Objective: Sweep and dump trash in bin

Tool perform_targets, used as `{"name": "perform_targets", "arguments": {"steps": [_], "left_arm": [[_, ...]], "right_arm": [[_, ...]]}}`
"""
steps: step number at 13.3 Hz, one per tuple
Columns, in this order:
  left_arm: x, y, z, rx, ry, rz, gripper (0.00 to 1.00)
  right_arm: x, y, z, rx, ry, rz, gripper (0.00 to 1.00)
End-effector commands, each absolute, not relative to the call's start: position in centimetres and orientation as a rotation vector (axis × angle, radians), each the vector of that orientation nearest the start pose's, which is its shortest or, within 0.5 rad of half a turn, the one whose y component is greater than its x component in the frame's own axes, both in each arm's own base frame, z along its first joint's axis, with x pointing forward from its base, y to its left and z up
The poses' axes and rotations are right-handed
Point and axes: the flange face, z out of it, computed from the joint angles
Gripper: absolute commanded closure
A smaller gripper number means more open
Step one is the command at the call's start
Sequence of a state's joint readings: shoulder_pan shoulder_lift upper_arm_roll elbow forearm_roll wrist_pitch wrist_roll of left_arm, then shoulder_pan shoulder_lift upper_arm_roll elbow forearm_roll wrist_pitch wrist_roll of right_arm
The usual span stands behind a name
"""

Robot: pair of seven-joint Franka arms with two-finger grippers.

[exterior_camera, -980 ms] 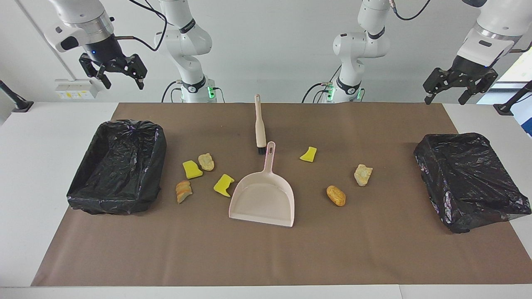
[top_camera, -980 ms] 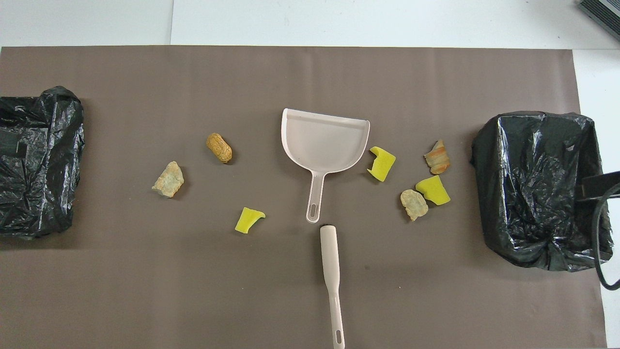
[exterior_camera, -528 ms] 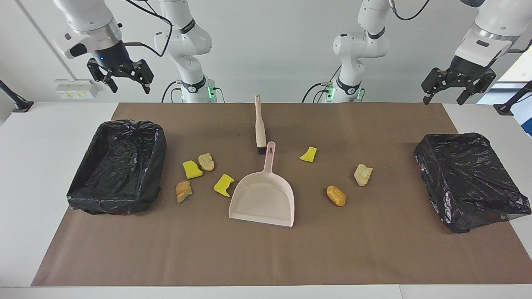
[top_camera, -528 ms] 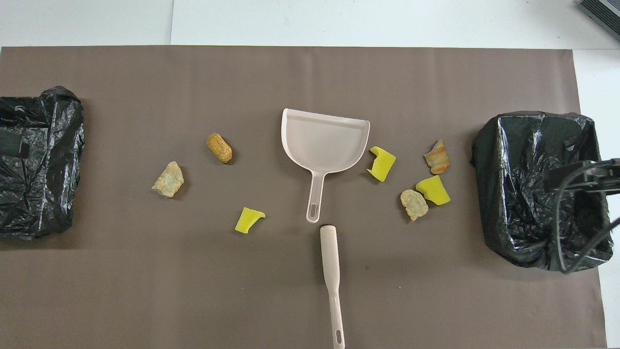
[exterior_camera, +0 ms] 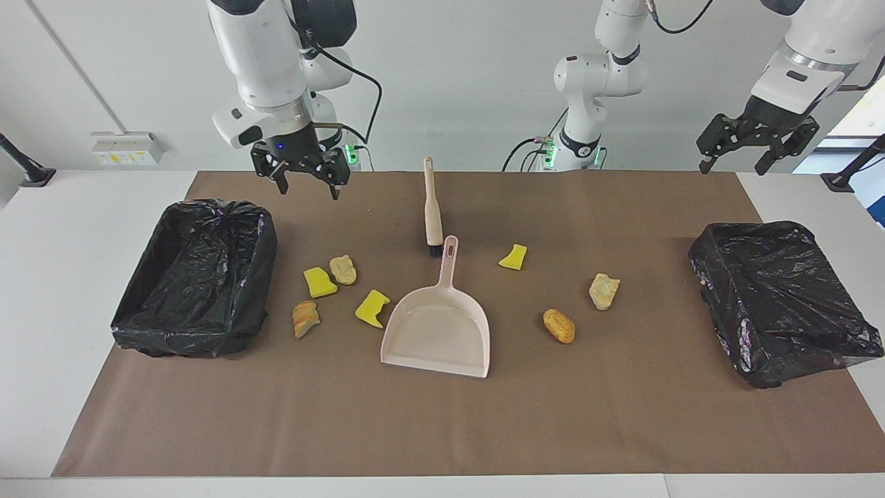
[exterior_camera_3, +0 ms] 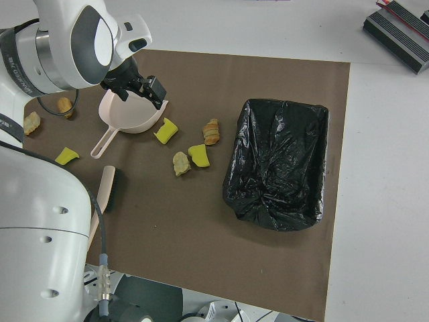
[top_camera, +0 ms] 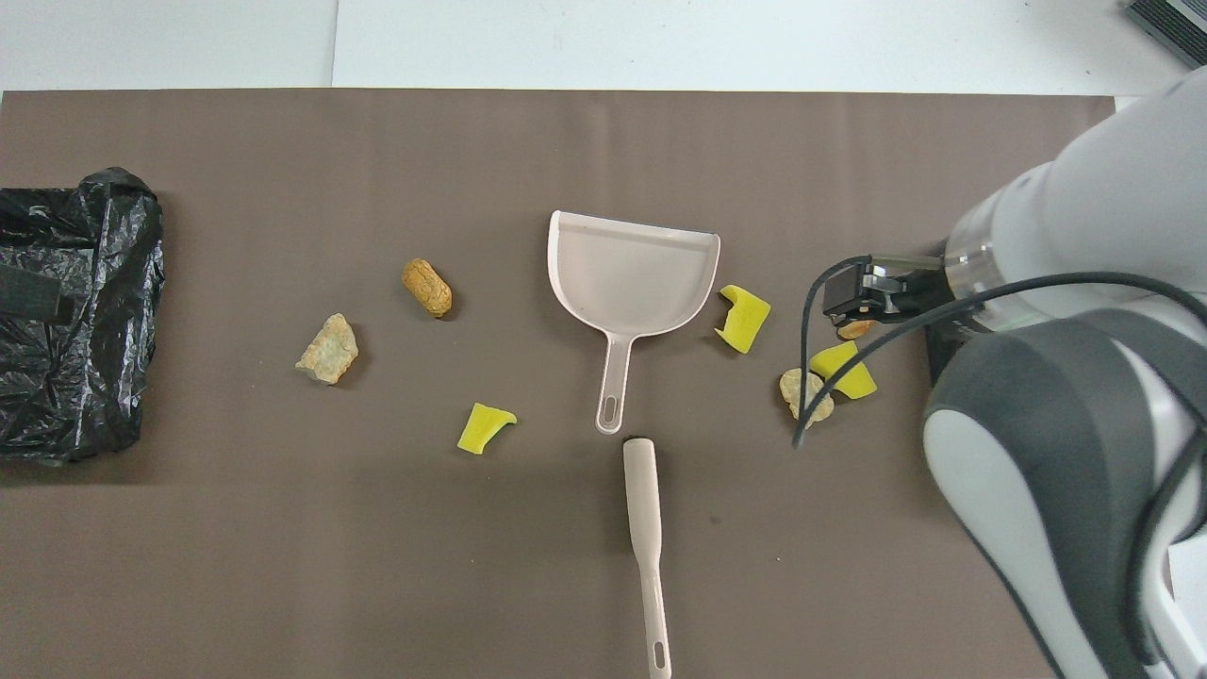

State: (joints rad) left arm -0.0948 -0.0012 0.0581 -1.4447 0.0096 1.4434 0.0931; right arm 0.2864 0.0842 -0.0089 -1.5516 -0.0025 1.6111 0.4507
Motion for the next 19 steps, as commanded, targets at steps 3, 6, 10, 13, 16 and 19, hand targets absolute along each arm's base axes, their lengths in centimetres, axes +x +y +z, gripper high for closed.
{"name": "perform_targets", "arguments": {"steps": [3, 6, 10, 13, 16, 19], "left_arm": [[47.6, -8.4, 62.8, -3.136, 0.280, -0.006, 0.00], [43.1, -13.3, 59.1, -3.141, 0.300, -0.002, 0.00], [37.8, -20.4, 54.8, -3.159, 0.259, -0.037, 0.00], [34.1, -26.2, 51.6, -3.176, 0.236, -0.058, 0.00], [30.1, -31.3, 48.8, -3.214, 0.191, -0.102, 0.00], [25.8, -35.6, 45.7, -3.214, 0.244, -0.083, 0.00]], "right_arm": [[58.2, 23.5, 53.3, -3.104, 0.388, 0.033, 0.00], [59.8, 26.4, 49.3, -3.039, 0.444, 0.026, 0.00], [60.0, 29.4, 44.7, -2.997, 0.434, 0.135, 0.00], [58.7, 33.2, 40.8, -3.031, 0.355, 0.222, 0.00], [58.8, 34.4, 38.1, -3.029, 0.343, 0.219, 0.00], [58.8, 35.1, 35.7, -3.038, 0.328, 0.234, 0.00]]}}
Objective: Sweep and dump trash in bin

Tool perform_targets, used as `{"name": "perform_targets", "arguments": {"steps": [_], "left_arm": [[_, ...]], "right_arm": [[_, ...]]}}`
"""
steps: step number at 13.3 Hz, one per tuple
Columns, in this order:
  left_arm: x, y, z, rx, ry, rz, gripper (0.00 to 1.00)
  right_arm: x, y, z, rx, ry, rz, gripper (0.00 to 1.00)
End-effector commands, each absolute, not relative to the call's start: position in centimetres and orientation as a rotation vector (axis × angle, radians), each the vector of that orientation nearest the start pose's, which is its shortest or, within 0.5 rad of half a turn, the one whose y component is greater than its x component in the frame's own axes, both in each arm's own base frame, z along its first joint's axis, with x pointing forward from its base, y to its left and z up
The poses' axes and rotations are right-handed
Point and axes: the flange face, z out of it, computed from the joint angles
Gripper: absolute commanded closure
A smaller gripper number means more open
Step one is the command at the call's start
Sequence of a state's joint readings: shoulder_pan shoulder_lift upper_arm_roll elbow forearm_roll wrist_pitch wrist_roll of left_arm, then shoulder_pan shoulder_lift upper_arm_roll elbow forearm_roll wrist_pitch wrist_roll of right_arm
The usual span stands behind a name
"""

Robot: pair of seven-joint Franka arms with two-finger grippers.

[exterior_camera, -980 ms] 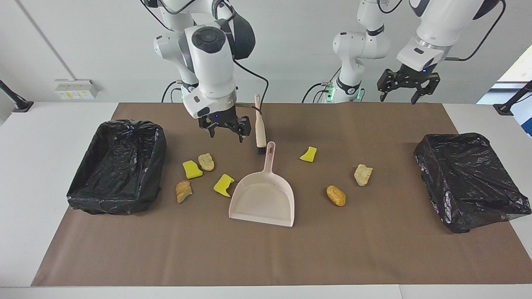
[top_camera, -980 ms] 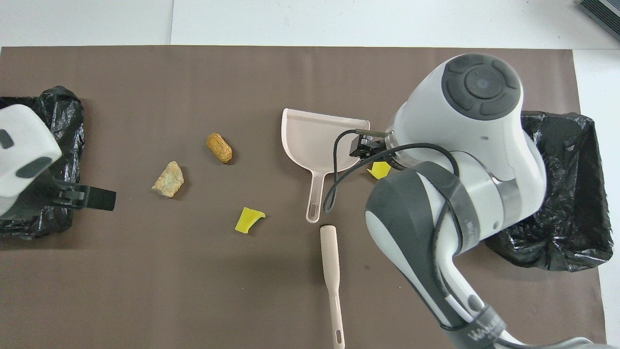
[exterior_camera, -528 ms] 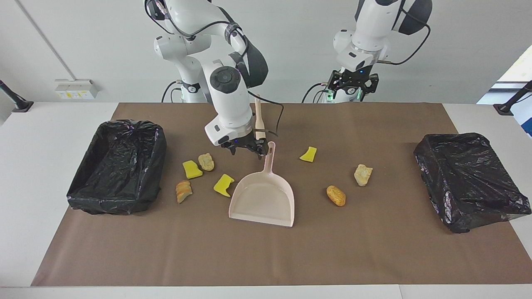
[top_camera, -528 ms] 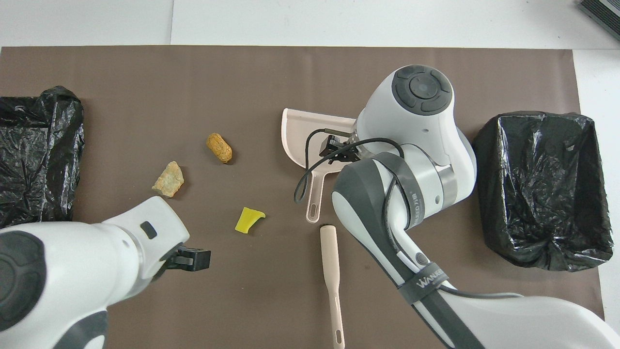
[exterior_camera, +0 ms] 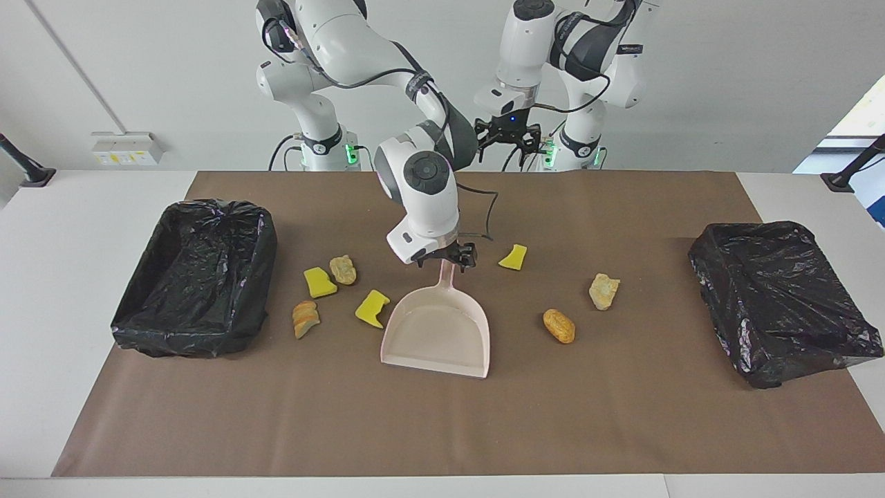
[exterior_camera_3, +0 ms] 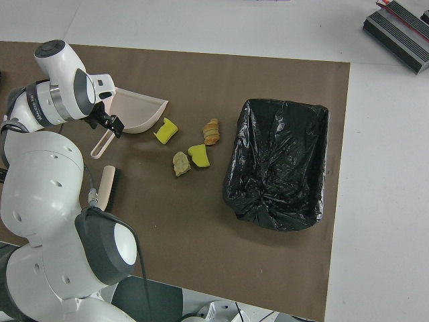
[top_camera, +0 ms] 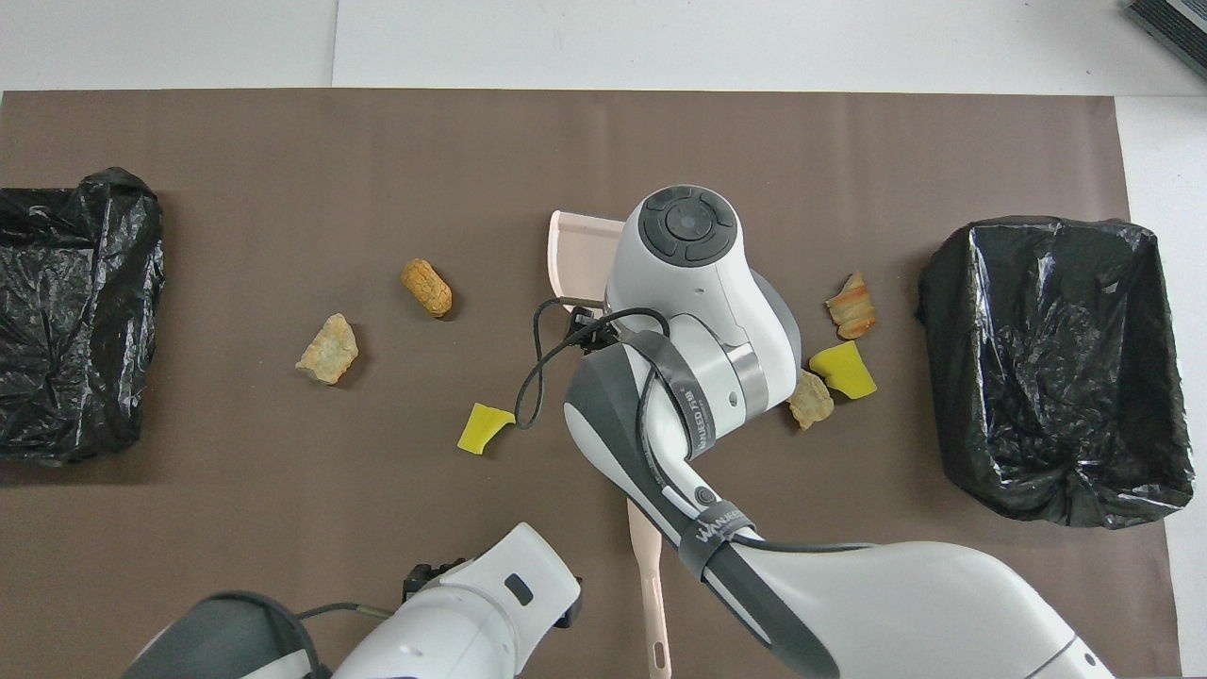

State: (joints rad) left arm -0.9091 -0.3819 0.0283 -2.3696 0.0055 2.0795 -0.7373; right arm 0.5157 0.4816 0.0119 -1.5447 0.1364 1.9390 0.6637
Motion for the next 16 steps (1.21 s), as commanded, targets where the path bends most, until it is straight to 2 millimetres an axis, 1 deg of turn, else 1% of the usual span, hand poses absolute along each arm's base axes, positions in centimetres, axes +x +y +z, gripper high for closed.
{"name": "perform_targets", "arguments": {"steps": [1, 2, 5, 6, 7, 10, 12, 14, 16], "left_arm": [[24.8, -37.4, 44.3, -3.218, 0.244, -0.085, 0.00], [24.1, -39.3, 42.5, -3.229, 0.227, -0.092, 0.00], [23.3, -42.5, 40.0, -3.280, 0.207, -0.144, 0.00], [22.3, -43.8, 38.8, -3.277, 0.229, -0.138, 0.00], [21.9, -44.4, 38.1, -3.281, 0.224, -0.138, 0.00], [22.1, -45.4, 37.2, -3.276, 0.234, -0.139, 0.00], [22.4, -45.8, 36.9, -3.296, 0.243, -0.163, 0.00], [22.7, -46.9, 35.1, -3.272, 0.251, -0.144, 0.00], [22.7, -47.2, 34.7, -3.263, 0.256, -0.137, 0.00]], "right_arm": [[58.9, 35.5, 35.6, -3.026, 0.324, 0.212, 0.00], [58.7, 35.8, 35.5, -3.018, 0.322, 0.214, 0.00], [58.1, 35.8, 34.9, -3.022, 0.323, 0.261, 0.00], [57.9, 35.8, 34.8, -3.029, 0.314, 0.278, 0.00], [57.8, 35.7, 34.8, -3.036, 0.309, 0.293, 0.00], [57.6, 35.7, 34.9, -3.040, 0.309, 0.311, 0.13], [57.5, 35.5, 34.9, -3.045, 0.307, 0.329, 0.26], [57.3, 35.8, 34.9, -3.044, 0.303, 0.334, 0.26], [57.0, 36.0, 35.3, -3.043, 0.298, 0.336, 0.26]]}}
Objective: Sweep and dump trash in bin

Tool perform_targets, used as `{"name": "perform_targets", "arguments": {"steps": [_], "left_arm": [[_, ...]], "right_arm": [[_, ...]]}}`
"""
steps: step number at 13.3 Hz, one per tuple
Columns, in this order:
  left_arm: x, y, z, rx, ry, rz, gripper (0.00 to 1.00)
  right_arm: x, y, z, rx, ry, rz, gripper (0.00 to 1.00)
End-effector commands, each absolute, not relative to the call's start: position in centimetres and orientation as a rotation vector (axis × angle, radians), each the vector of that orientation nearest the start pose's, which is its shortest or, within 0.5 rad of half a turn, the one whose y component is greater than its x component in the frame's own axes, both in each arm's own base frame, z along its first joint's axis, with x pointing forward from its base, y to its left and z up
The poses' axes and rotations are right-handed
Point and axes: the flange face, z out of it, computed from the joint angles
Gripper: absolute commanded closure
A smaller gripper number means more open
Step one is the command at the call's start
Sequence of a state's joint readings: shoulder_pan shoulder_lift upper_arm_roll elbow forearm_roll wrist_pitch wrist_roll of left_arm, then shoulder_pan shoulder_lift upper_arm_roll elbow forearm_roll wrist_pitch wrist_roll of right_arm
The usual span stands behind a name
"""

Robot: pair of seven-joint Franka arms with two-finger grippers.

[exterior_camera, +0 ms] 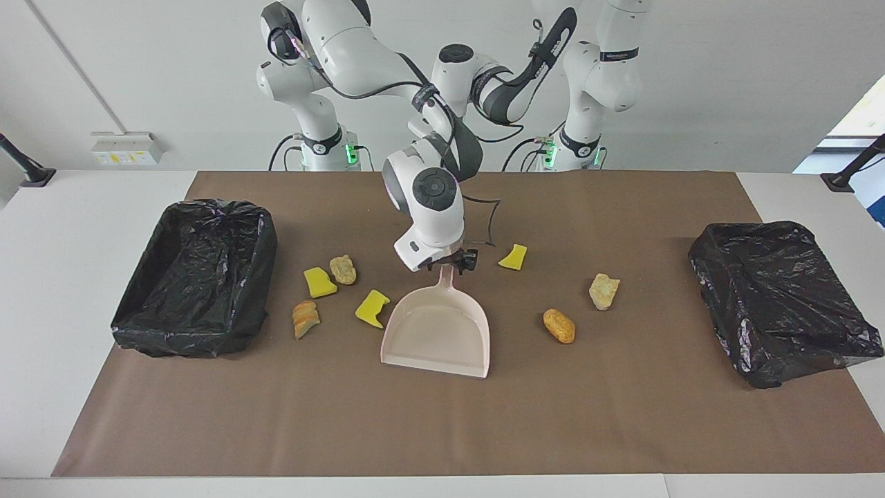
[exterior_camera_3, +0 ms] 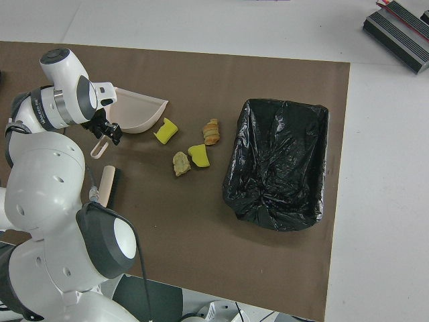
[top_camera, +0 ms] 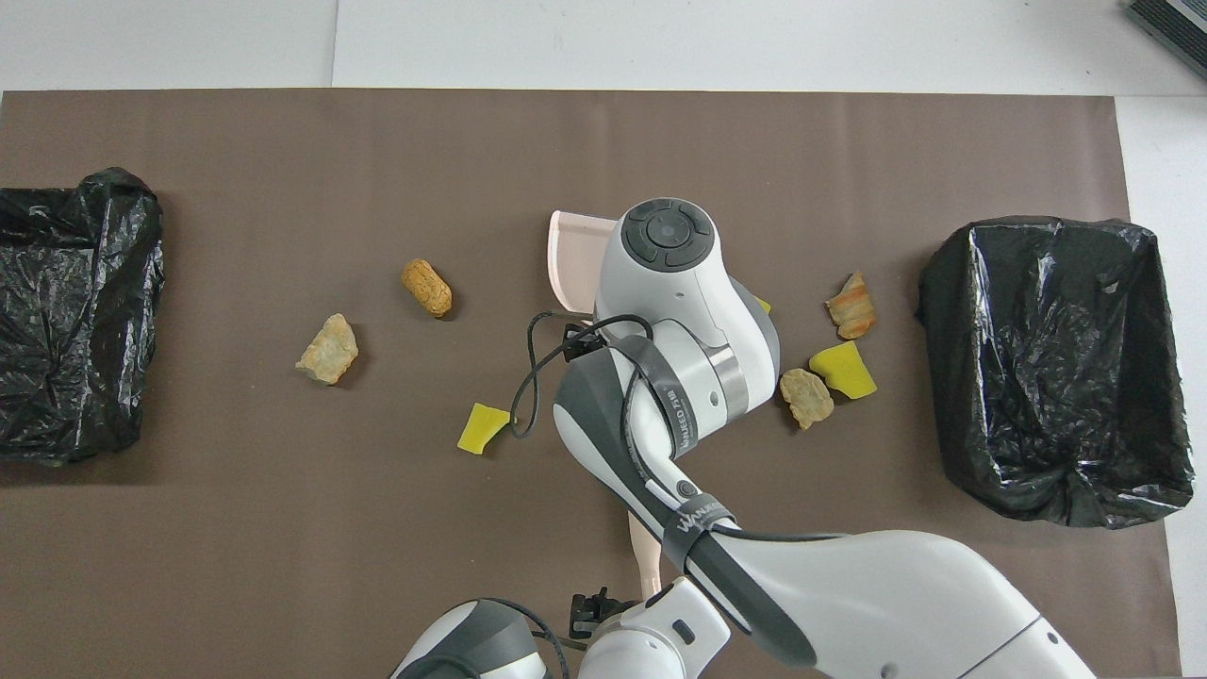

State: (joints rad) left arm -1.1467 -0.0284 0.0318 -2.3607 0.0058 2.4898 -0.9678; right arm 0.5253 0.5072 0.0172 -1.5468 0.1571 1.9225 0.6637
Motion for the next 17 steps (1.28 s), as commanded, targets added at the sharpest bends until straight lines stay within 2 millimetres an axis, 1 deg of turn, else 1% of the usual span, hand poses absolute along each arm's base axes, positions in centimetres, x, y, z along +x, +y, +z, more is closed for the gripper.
{"name": "perform_targets", "arguments": {"steps": [1, 2, 3, 4, 6, 7, 9, 10, 12, 13, 14, 15, 16, 17], "left_arm": [[22.7, -47.2, 34.7, -3.261, 0.256, -0.134, 0.00], [22.7, -47.2, 34.7, -3.258, 0.256, -0.131, 0.13], [22.7, -47.1, 34.7, -3.256, 0.253, -0.129, 0.17], [22.6, -47.1, 34.7, -3.253, 0.258, -0.126, 0.27], [22.5, -46.9, 34.7, -3.232, 0.271, -0.107, 0.41], [22.4, -46.7, 34.6, -3.215, 0.277, -0.090, 0.46], [22.2, -46.7, 34.7, -3.209, 0.286, -0.085, 0.49], [22.1, -46.7, 34.7, -3.209, 0.284, -0.085, 0.58], [22.3, -46.6, 35.3, -3.211, 0.279, -0.086, 0.93], [22.5, -46.6, 36.0, -3.202, 0.288, -0.082, 1.00], [22.6, -46.2, 36.6, -3.181, 0.345, -0.069, 1.00], [22.6, -45.1, 37.8, -3.129, 0.448, -0.028, 1.00], [22.4, -43.8, 38.9, -3.058, 0.581, 0.030, 1.00], [22.4, -42.2, 39.7, -2.983, 0.654, 0.096, 1.00]], "right_arm": [[56.8, 35.9, 35.4, -3.049, 0.293, 0.354, 0.26], [56.7, 35.9, 36.0, -3.049, 0.288, 0.355, 0.26], [56.6, 35.7, 36.4, -3.049, 0.289, 0.357, 0.26], [56.5, 35.7, 36.3, -3.050, 0.287, 0.366, 0.26], [56.0, 35.6, 36.0, -3.029, 0.305, 0.384, 0.26], [55.5, 35.4, 35.6, -2.999, 0.315, 0.421, 0.26], [55.4, 35.3, 35.2, -2.972, 0.309, 0.430, 0.26], [55.3, 35.3, 35.3, -2.972, 0.305, 0.427, 0.26], [55.3, 35.3, 35.3, -2.972, 0.298, 0.427, 0.26], [55.3, 35.2, 35.2, -2.974, 0.295, 0.427, 0.27], [55.4, 35.2, 35.2, -2.973, 0.293, 0.427, 0.30], [55.4, 35.0, 35.1, -2.973, 0.283, 0.428, 0.34], [55.5, 34.8, 35.0, -2.972, 0.293, 0.432, 0.36], [55.4, 34.5, 34.9, -2.973, 0.296, 0.435, 0.37]]}}
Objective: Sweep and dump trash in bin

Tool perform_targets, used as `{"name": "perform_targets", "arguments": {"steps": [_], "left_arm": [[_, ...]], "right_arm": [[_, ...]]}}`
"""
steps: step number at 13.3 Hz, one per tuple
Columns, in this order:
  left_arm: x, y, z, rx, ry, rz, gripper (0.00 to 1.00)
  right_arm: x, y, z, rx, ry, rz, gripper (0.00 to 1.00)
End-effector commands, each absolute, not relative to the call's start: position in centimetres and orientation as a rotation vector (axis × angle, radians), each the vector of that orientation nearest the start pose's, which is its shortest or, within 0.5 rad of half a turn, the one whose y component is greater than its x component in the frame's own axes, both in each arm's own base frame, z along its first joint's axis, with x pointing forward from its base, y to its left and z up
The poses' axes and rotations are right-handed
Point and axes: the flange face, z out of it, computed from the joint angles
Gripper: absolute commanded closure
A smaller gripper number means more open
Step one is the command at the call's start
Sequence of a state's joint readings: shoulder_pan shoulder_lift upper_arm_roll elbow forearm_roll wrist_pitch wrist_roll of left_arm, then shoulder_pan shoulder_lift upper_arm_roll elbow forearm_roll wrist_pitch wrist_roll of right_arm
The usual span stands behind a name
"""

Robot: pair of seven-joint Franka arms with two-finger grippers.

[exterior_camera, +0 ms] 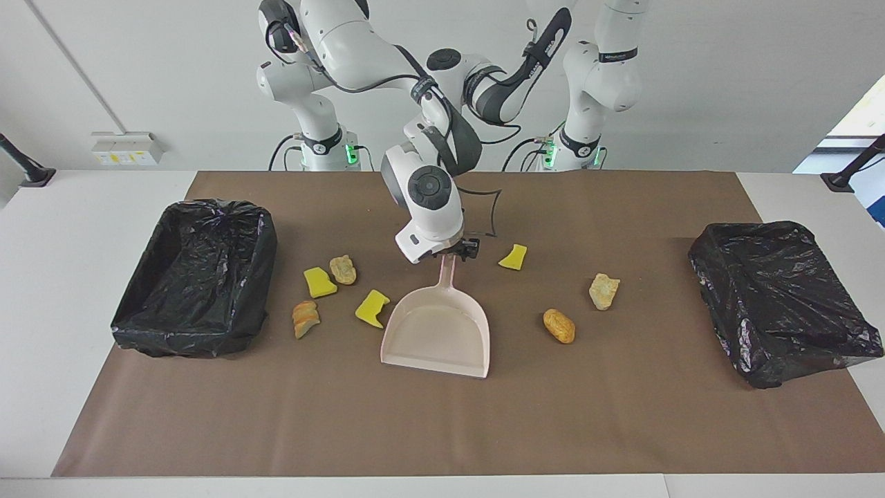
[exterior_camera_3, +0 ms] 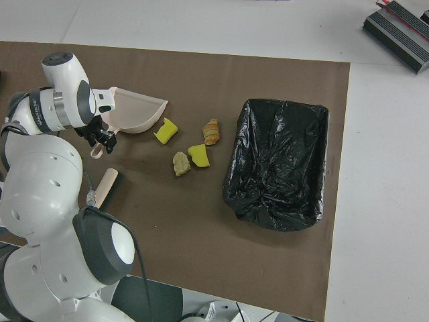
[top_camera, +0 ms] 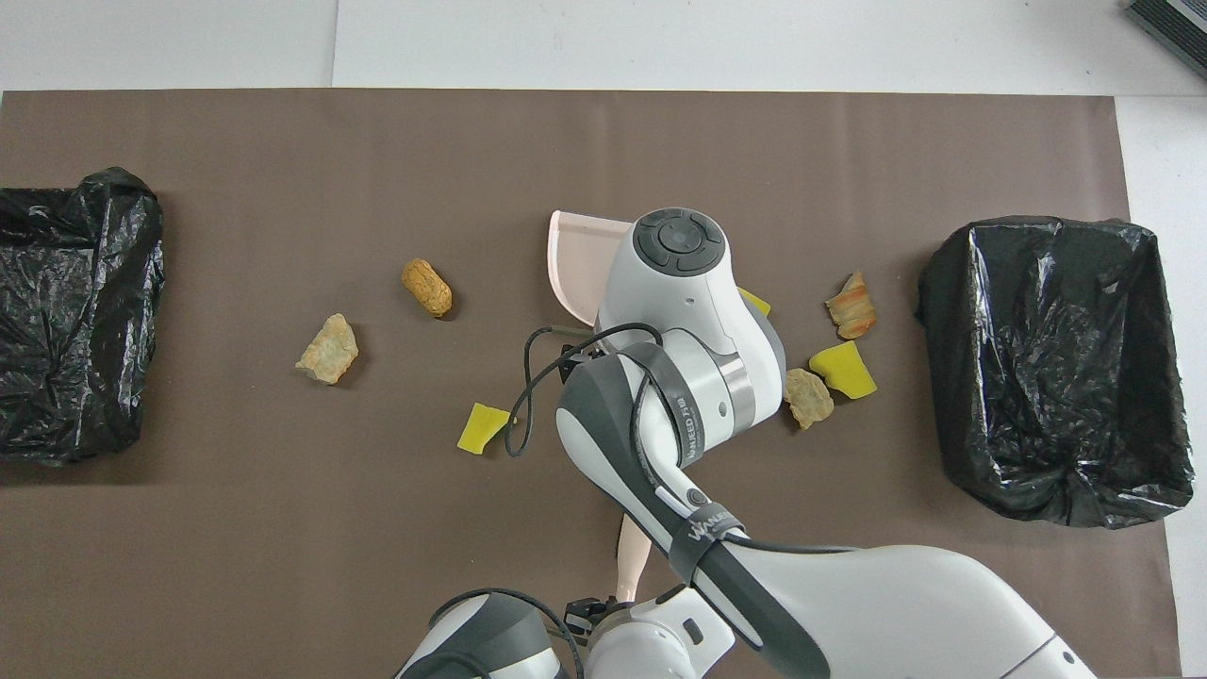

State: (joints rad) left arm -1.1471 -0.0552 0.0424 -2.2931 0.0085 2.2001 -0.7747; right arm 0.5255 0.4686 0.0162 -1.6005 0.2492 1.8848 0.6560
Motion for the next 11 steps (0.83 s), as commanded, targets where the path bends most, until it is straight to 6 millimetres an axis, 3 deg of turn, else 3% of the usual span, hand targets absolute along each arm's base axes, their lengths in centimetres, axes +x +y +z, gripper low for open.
{"name": "perform_targets", "arguments": {"steps": [1, 2, 3, 4, 8, 11], "left_arm": [[23.1, -40.6, 40.0, -2.946, 0.622, 0.150, 1.00], [24.0, -38.6, 40.4, -2.909, 0.555, 0.215, 1.00], [25.9, -36.2, 40.9, -2.897, 0.454, 0.264, 1.00], [27.2, -34.4, 41.6, -2.896, 0.398, 0.264, 1.00], [32.7, -28.4, 43.4, -2.894, 0.195, 0.195, 1.00], [37.8, -23.9, 43.9, -2.897, 0.172, 0.110, 1.00]], "right_arm": [[55.4, 34.5, 34.9, -2.973, 0.293, 0.435, 0.44], [55.4, 34.5, 35.0, -2.972, 0.291, 0.433, 0.57], [55.4, 34.5, 35.0, -2.972, 0.291, 0.433, 0.85], [55.4, 34.5, 35.0, -2.971, 0.308, 0.430, 1.00], [56.0, 34.3, 35.1, -2.969, 0.287, 0.392, 1.00], [56.0, 33.9, 36.4, -2.976, 0.114, 0.363, 1.00]]}}
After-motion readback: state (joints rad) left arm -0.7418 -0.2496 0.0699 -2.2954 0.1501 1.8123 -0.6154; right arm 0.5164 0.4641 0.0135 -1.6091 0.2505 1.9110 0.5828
